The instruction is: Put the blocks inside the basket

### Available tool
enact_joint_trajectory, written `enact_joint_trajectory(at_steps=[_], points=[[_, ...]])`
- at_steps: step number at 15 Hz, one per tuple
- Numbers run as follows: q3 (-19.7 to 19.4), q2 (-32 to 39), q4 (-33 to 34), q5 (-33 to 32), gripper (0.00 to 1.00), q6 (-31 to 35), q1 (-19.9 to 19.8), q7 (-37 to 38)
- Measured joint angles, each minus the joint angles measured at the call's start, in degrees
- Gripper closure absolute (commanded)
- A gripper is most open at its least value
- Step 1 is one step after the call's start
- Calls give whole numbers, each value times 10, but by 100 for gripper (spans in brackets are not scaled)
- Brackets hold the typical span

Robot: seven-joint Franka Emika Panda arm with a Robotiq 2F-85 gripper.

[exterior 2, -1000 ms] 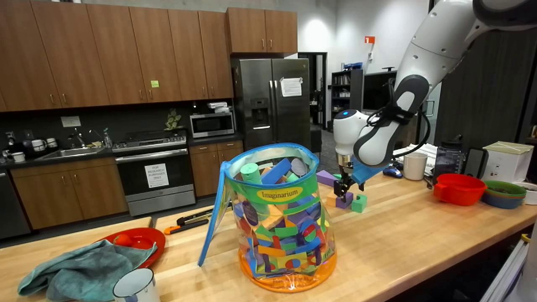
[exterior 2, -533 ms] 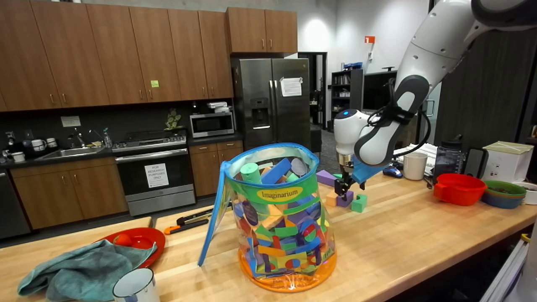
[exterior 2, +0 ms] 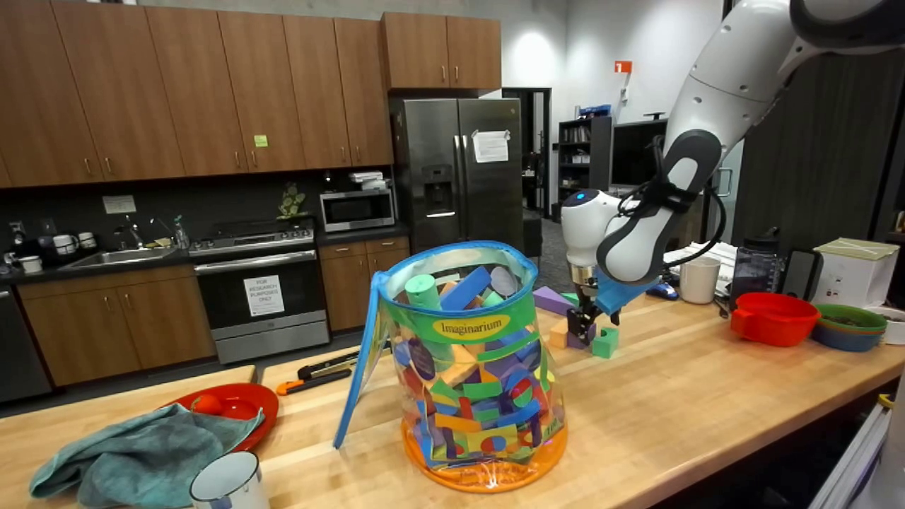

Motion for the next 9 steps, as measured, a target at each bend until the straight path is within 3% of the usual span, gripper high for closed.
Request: enact_joint_trajectory(at_steps=[4,5,6,9], points=[[0,18,1,0,0,-40,2,0],[0,21,4,0,25,-42,2,0],[0,21,5,0,26,-45,3,0],[1,21,7,2,45,-44,7,-1]])
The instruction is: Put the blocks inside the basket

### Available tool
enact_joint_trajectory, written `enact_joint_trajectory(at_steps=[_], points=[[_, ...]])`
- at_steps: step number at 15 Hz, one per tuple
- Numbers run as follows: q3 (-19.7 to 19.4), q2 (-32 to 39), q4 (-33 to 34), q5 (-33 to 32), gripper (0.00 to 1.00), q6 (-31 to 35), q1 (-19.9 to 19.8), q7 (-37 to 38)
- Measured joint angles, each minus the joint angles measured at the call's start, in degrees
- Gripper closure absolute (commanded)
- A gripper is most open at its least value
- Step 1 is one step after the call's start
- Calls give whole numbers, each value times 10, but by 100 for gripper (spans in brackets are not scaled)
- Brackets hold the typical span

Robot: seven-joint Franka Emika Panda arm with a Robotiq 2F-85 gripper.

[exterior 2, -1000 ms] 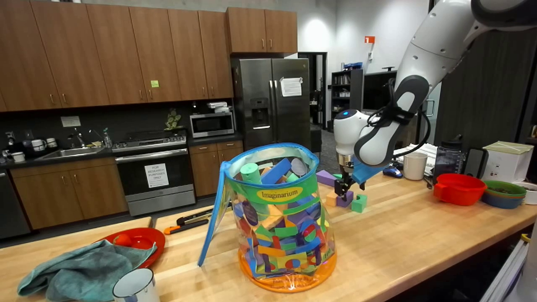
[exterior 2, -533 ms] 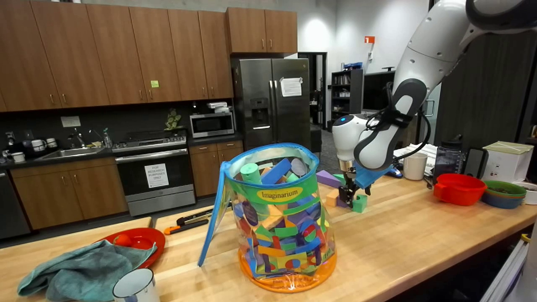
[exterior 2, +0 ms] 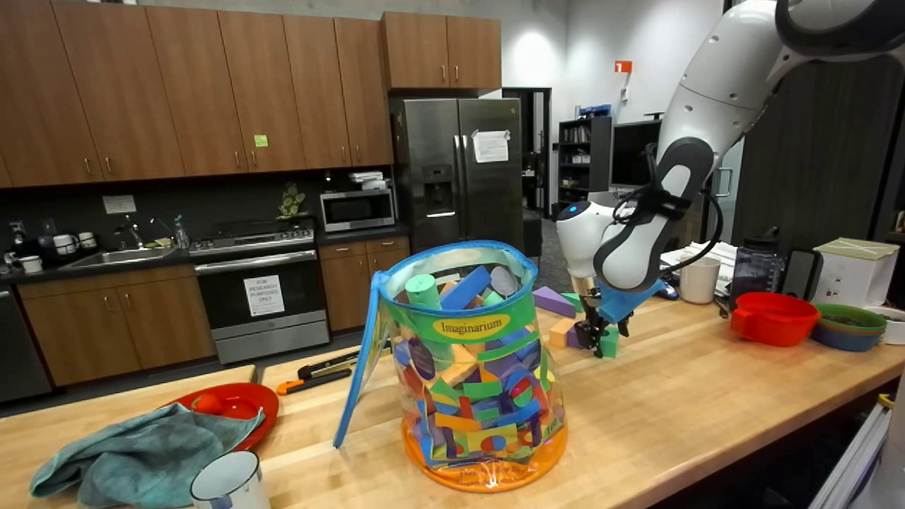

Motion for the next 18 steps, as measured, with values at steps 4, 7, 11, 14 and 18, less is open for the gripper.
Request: enact_joint_trajectory(at_steps=[4,7,11,14,18], points=[[3,-2,0,0,75,9,10,0],[1,1,1,0,80,36,11,0],[-6,6,3,-1,80,73,11,0],[-10,6,3,-2,80,90,12,0],[-11,-16,3,-3,80,58,19,-1]])
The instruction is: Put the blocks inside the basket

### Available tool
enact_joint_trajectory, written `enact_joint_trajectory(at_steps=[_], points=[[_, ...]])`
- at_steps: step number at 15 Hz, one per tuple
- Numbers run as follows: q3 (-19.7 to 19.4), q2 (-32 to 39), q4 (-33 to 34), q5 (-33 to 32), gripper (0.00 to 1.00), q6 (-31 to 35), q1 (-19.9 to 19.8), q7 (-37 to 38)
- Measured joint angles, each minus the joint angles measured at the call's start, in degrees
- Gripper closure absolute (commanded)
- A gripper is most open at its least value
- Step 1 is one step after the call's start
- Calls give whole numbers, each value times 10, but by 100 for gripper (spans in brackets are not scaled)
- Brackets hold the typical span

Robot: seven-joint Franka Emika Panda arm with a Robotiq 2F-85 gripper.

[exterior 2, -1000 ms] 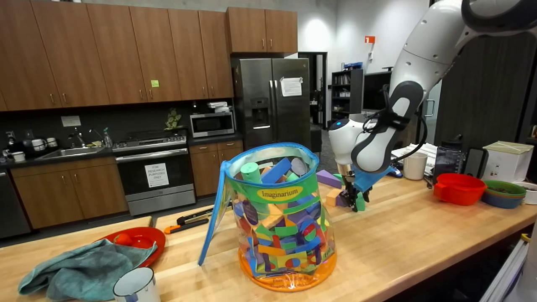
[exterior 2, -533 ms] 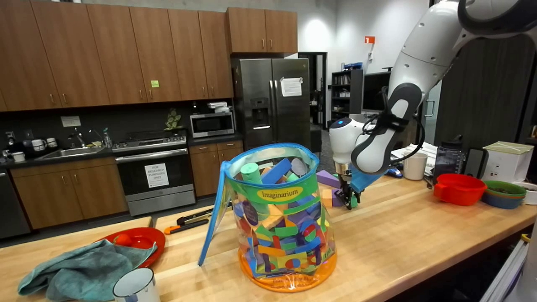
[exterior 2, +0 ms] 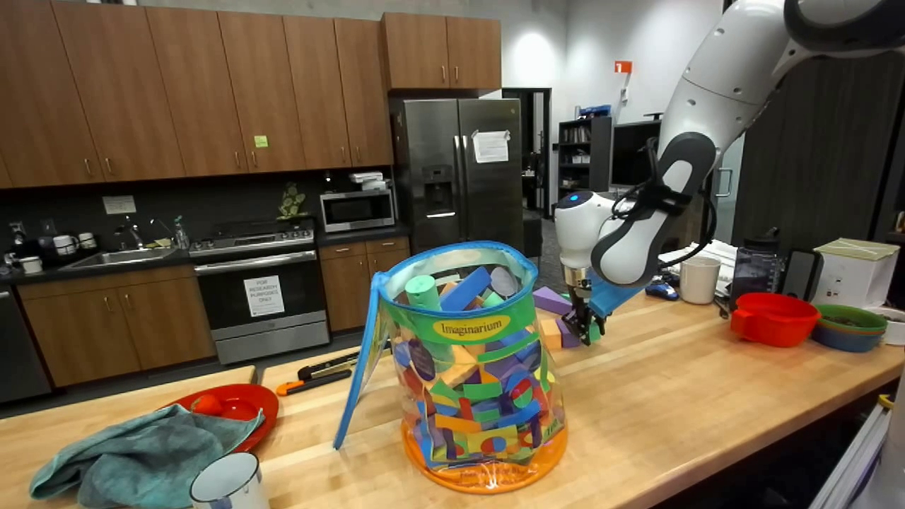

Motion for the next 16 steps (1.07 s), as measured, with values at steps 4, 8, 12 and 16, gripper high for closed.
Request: enact_joint_trajectory(at_steps=[4,8,12,16], points=[[23,-60,-1,6,80,-79,6,-15],[68,-129,8,28,80,-132,6,-39],[113,-183,37,42,80,-166,8,-57],[151,-220,70,47,80,-189,8,-69]])
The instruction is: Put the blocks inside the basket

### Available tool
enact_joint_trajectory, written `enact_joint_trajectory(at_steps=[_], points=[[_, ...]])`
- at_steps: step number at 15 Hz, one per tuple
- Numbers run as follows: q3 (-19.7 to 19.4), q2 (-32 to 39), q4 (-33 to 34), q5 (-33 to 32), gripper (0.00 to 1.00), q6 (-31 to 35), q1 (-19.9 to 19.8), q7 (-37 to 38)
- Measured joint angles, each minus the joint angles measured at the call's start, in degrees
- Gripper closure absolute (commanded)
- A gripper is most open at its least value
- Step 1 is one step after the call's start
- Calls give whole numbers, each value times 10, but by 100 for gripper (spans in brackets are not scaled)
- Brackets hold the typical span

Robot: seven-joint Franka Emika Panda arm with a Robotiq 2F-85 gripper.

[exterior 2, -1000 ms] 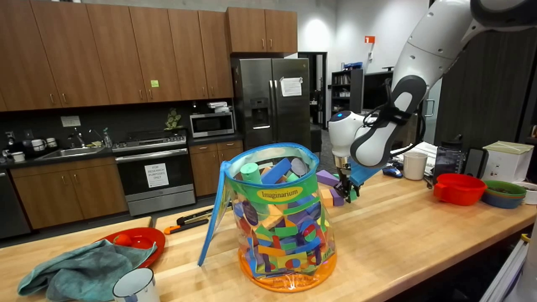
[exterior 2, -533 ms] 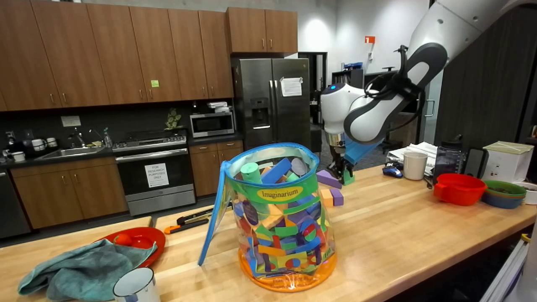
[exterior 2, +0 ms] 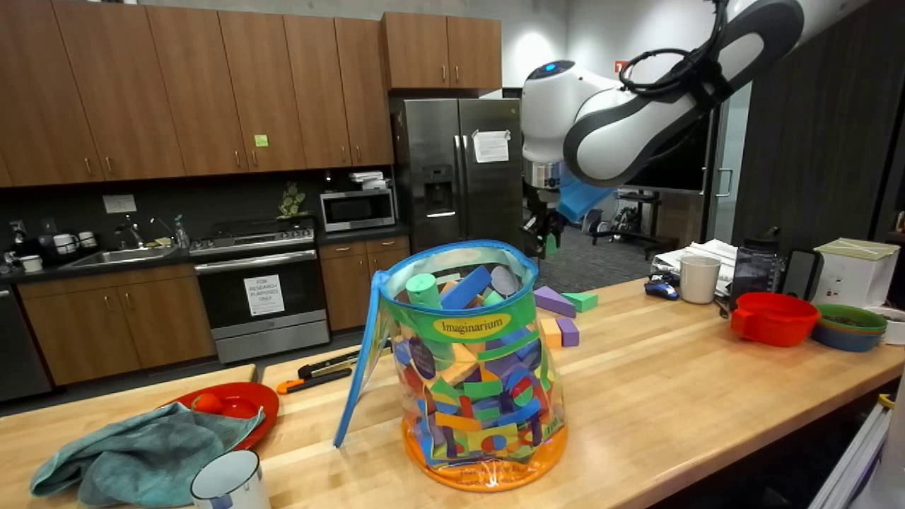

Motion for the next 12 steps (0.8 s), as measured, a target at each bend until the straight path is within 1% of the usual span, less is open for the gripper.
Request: enact_joint_trajectory(at_steps=[3,5,8,12], points=[[19,-17,16,0,80,0,0,-5],[29,-26,19,0,80,21,0,-12],[43,-34,14,0,80,76,1,-23],[60,-42,-9,2,80,178,9,-45]])
